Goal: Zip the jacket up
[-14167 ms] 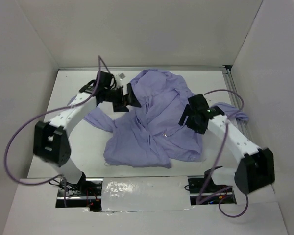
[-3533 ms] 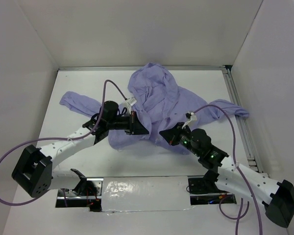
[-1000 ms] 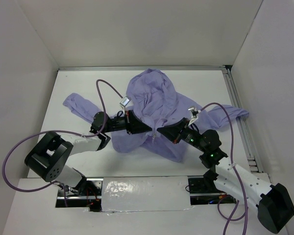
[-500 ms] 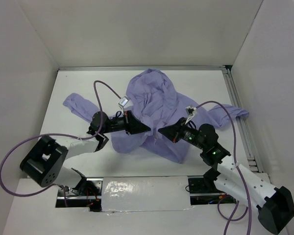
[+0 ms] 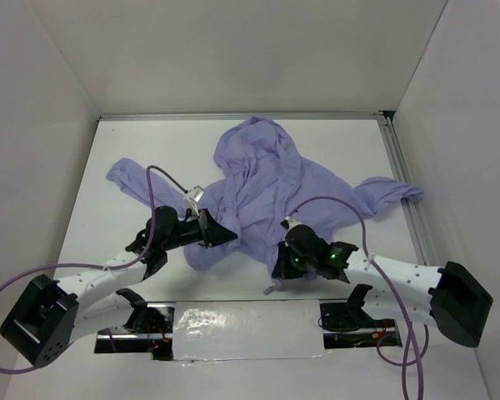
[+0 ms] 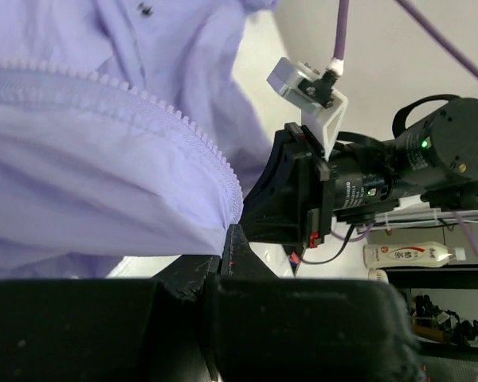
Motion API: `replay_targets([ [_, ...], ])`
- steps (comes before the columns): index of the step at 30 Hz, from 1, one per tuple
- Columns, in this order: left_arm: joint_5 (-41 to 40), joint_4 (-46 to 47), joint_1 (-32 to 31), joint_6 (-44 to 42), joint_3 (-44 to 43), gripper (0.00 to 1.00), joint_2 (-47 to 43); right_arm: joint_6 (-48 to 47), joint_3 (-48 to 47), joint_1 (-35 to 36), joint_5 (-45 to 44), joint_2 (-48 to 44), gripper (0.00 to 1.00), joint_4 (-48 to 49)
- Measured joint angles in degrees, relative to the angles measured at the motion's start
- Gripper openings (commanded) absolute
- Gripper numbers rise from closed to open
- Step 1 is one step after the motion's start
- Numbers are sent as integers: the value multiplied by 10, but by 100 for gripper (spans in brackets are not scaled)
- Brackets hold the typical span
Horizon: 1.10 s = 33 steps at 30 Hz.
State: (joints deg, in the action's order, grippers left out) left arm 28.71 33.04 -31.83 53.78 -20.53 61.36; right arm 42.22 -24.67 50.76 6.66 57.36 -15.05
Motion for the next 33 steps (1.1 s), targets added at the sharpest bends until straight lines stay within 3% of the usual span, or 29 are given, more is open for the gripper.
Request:
replay_targets([
  [4, -19, -43, -7, -13, 7, 0, -23, 10, -7, 35, -31, 68, 9, -18],
  [5, -24, -50, -9, -14, 7, 0, -31, 12, -12, 40, -35, 81, 23, -24],
  [8, -38, -64, -12, -17, 7, 0, -55, 17, -29, 56, -52, 107, 44, -38],
  [11, -51, -74, -14, -25, 8, 0, -71, 19, -43, 66, -62, 110, 51, -47],
  [16, -66, -89, -18, -28, 9, 0, -76, 25, -53, 70, -67, 102, 56, -72],
  [18, -71, -92, -18, -28, 10, 0, -76, 30, -53, 74, -69, 97, 63, -83],
  [33, -89, -108, -25, -29, 11, 0, -95, 95, -144, 158, -162, 199, 61, -158],
])
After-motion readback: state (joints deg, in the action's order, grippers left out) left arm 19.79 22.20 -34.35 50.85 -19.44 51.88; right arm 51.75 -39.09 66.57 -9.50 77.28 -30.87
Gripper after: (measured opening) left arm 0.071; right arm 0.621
